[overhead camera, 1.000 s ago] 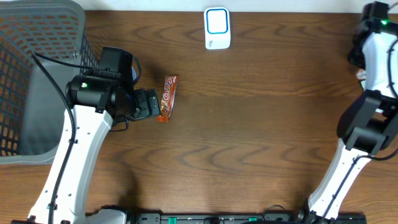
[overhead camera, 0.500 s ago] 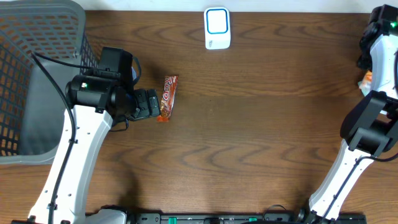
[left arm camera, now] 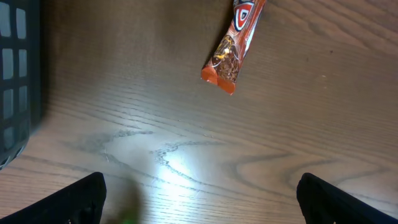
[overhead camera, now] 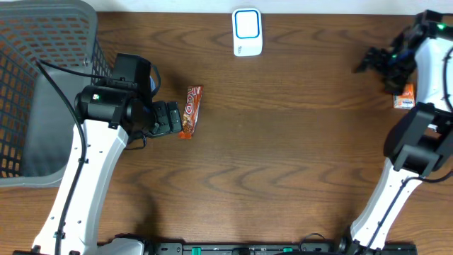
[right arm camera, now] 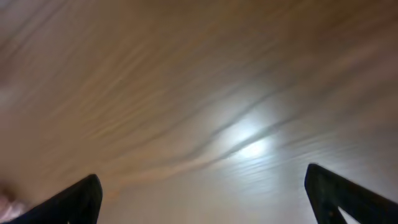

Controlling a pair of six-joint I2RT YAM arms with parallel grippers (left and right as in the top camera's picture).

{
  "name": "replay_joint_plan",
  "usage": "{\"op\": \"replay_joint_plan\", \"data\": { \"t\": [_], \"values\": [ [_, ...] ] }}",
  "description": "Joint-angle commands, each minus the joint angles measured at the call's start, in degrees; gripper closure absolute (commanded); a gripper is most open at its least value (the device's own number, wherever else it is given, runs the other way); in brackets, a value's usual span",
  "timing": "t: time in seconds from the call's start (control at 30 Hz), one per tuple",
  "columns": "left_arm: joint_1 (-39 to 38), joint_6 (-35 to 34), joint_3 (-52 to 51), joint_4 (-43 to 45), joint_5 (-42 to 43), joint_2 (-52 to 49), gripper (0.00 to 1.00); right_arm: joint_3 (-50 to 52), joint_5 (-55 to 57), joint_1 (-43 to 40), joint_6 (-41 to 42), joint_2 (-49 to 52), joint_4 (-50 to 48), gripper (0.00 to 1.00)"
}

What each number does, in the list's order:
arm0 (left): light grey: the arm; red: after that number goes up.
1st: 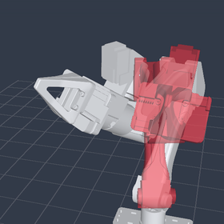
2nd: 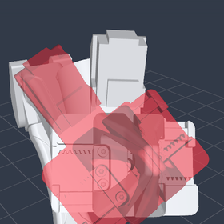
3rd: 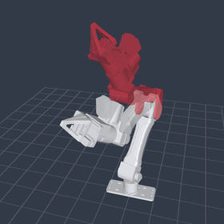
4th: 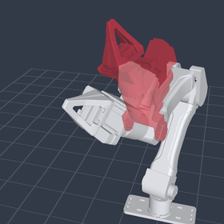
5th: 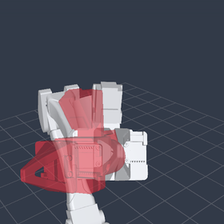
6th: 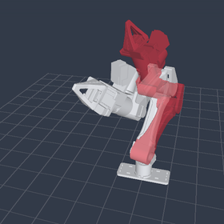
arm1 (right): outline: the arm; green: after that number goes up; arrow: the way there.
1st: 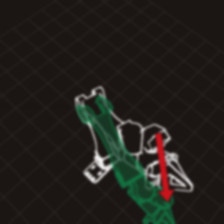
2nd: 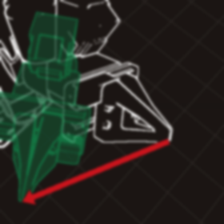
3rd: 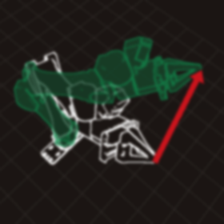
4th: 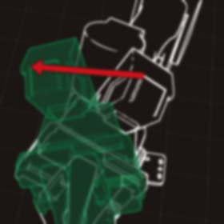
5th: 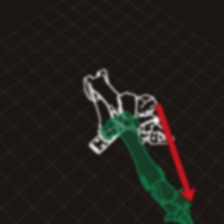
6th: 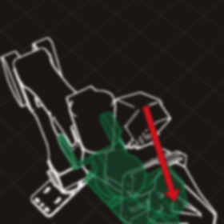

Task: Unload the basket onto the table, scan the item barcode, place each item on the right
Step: 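Carry the tissue pack right, drop it, return the right gripper left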

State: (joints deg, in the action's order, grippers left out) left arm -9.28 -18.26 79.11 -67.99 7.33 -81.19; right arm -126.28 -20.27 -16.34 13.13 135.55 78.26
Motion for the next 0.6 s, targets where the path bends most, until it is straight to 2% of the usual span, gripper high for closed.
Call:
{"op": "replay_joint_plan", "data": {
  "t": [0.0, 0.17, 0.4, 0.57],
  "values": [
    [-0.1, -0.7, 0.2, -0.3, -0.3, -0.2, 0.02, 1.4, -11.3, 5.9, -1.0, -0.7, 3.6, 0.01],
    [0.0, -0.7, 0.2, -0.3, -0.3, -0.2, 0.02, 6.7, -11.1, 15.6, -2.1, -0.7, 4.1, 0.01],
    [0.0, -0.7, 0.2, -0.3, -0.3, -0.2, 0.02, 14.0, -6.6, 29.7, -2.0, -0.7, -6.8, 0.01],
    [-0.1, -0.7, 0.2, -0.3, -0.3, -0.2, 0.02, 14.4, -7.4, 35.7, 4.0, -0.7, -11.1, 0.01]
  ]
}}
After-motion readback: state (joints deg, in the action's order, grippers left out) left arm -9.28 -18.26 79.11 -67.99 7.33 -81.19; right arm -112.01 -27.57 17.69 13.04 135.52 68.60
